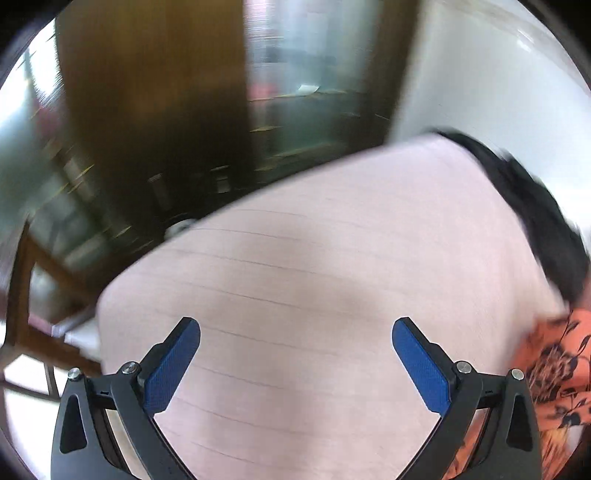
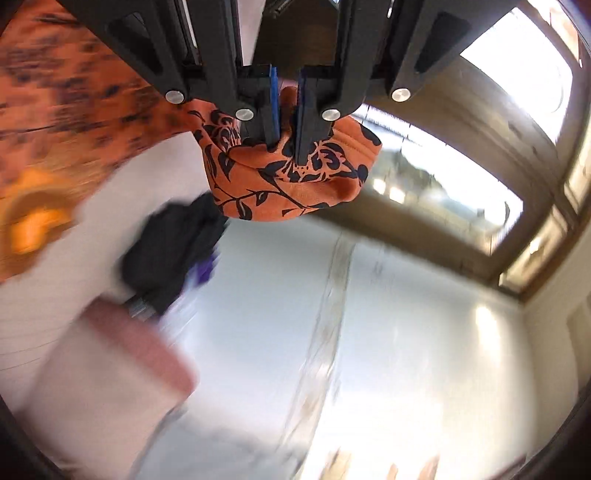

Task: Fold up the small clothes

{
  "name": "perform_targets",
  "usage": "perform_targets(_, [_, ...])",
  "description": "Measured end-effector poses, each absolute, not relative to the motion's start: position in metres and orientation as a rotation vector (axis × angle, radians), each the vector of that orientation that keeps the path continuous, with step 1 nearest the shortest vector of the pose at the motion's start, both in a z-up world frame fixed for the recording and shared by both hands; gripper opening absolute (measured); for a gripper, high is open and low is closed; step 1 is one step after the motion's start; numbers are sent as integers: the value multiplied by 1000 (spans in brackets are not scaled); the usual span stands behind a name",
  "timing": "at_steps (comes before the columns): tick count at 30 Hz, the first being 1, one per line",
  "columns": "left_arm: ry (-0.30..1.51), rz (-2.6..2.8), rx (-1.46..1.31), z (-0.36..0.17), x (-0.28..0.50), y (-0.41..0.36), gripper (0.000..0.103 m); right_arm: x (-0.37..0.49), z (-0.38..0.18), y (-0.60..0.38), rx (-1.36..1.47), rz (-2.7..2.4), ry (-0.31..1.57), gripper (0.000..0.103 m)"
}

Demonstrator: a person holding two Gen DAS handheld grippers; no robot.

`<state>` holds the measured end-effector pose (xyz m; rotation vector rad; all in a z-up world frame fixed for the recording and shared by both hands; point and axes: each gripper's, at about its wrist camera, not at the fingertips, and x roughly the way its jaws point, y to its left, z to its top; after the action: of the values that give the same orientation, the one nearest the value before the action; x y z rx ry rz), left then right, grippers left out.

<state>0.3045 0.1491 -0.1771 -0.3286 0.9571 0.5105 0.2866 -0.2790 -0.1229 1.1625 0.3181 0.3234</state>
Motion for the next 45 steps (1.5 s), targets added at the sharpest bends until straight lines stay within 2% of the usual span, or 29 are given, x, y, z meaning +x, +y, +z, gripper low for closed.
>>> perform_targets(4, [957, 367, -172, -178, 316, 82, 103, 205, -165, -364, 1250, 174, 312, 10])
perform_targets(7, [944, 289, -77, -181, 319, 40, 103, 186, -224, -406, 1390, 87, 496, 18])
perform_targets(8, [945, 264, -47, -183, 321, 26, 103, 176, -242, -420, 1425, 58, 553, 29])
perform_targets(9, [947, 244, -21, -186, 322, 14, 103, 165, -263, -428, 1466, 37, 598, 48])
perform_targets(11, [949, 222, 16, -190, 324, -3, 103, 139, -288, -438, 1514, -12, 580, 75])
perform_targets(16, [953, 180, 86, -200, 323, -31, 103, 72, -306, -487, 1530, -175, 448, 75])
perform_targets(24, [964, 162, 175, -214, 329, -49, 103, 119, -260, -486, 1239, -234, 554, 75])
perform_targets(28, [999, 158, 193, -225, 331, -50, 103, 162, -257, -483, 1109, -285, 618, 70])
perform_targets(31, [994, 154, 217, -227, 333, -51, 103, 193, -264, -482, 1026, -317, 735, 44])
perform_targets(33, [989, 152, 235, -228, 334, -53, 103, 206, -265, -475, 932, -337, 840, 20])
perform_targets(35, [989, 152, 240, -229, 335, -52, 103, 214, -260, -467, 851, -363, 904, 6])
perform_targets(37, [992, 156, 230, -228, 334, -54, 103, 209, -238, -460, 790, -365, 864, 5])
perform_targets(42, [985, 172, 234, -228, 334, -51, 103, 181, -163, -455, 716, -363, 606, 4])
perform_targets(45, [980, 196, 241, -228, 334, -49, 103, 162, -148, -464, 684, -446, 510, 4])
